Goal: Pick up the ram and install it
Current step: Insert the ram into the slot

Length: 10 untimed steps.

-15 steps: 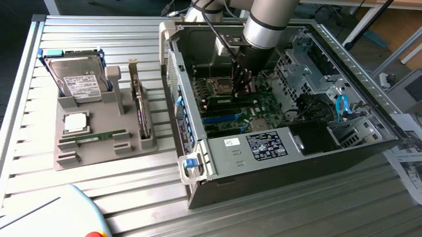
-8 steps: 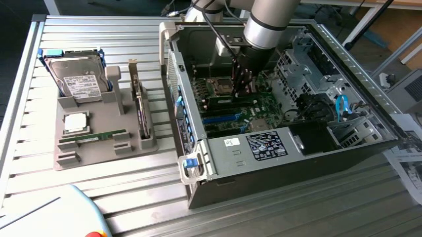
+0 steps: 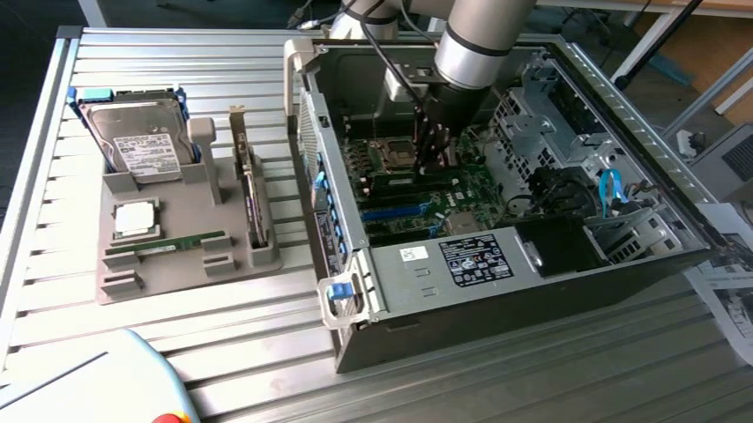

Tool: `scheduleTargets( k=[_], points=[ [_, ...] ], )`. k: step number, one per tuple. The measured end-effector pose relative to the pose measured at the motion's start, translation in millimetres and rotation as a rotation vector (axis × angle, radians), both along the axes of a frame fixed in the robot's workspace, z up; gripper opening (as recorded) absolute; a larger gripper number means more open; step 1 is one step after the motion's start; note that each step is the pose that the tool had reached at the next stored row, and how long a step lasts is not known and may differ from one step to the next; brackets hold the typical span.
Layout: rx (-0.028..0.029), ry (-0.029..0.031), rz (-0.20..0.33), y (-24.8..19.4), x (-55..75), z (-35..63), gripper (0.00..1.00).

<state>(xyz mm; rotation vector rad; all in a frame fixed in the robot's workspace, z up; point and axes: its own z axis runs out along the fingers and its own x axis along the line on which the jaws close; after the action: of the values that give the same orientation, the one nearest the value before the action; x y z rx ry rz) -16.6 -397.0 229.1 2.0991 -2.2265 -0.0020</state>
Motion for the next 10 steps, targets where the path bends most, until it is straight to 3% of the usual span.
scheduleTargets(
  k=[10],
  points=[
    [0.0001,0.0001,0.030,-1.3,3.2,0.0,0.15]
  ],
)
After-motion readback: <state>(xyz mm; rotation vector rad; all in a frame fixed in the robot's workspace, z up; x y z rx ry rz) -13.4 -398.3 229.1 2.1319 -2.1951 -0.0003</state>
